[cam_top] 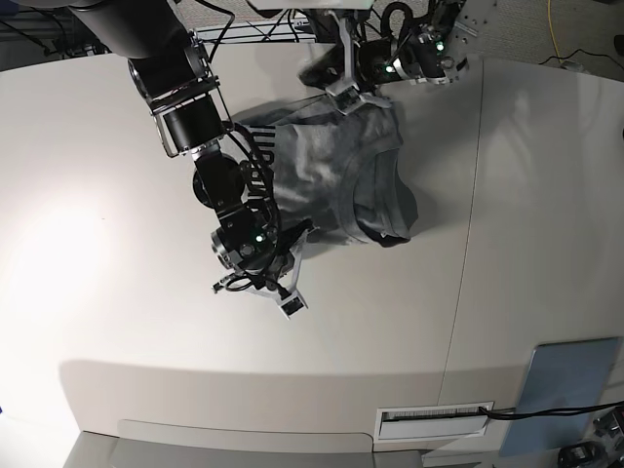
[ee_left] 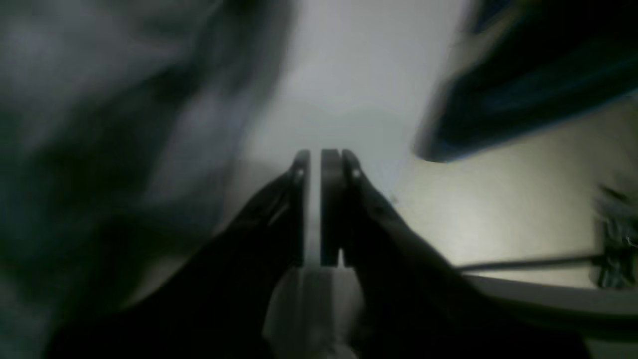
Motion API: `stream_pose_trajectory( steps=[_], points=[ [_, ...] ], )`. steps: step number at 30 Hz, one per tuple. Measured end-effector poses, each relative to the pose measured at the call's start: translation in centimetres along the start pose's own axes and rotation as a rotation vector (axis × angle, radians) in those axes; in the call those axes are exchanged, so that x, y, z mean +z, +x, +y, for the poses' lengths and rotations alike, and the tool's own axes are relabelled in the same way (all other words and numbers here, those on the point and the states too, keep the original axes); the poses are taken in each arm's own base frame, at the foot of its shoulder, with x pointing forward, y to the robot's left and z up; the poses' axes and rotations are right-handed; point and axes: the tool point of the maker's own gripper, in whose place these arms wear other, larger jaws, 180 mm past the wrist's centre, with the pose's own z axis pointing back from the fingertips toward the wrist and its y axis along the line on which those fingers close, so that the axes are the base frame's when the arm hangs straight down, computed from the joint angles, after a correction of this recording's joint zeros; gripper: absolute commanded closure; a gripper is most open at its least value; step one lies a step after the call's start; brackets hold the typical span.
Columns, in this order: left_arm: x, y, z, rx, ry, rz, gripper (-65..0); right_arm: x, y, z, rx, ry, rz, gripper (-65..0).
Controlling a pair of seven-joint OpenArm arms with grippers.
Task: Fold the T-shirt properly
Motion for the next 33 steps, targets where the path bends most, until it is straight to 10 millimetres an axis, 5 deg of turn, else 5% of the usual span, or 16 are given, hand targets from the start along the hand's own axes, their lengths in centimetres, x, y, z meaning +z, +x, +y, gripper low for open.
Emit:
stream_pose_trajectory(
  steps=[8, 12, 17, 21, 25, 29, 33],
  points=[
    [2.9, -0.6, 8.7, 0.103, 0.225, -0.049, -3.2, 1.4, -4.3, -0.7, 0.006, -0.025, 0.067, 0.0],
    [5.1, -0.5, 13.5, 0.137, 0.342, -0.073, -3.2, 3.0, -6.1, 2.0, -0.003, 0.029, 0.052, 0.0],
    [5.9, 0.1, 16.4, 0.135, 0.376, -0.082, -3.2, 5.3, -9.1, 5.8, -0.018, 0.088, 0.039, 0.0],
    [6.6, 0.6, 17.9, 0.133, 0.422, -0.080, -3.2, 7.8, -9.8, 6.1, -0.065, 0.034, 0.003, 0.0],
    [8.6, 0.2, 18.0, 0.218, 0.443, -0.103, 0.0, 10.6, -9.1, 2.9, -0.114, -0.076, -0.085, 0.0],
    [12.3, 0.0, 17.7, 0.298, 0.493, -0.148, 0.0, 12.7, -13.5, 0.4, -0.197, -0.138, -0.028, 0.0],
    [16.5, -3.3, 15.6, 0.398, 0.556, -0.084, 0.0, 16.7, -16.0, -0.8, -0.286, -0.148, -0.047, 0.0]
  ],
)
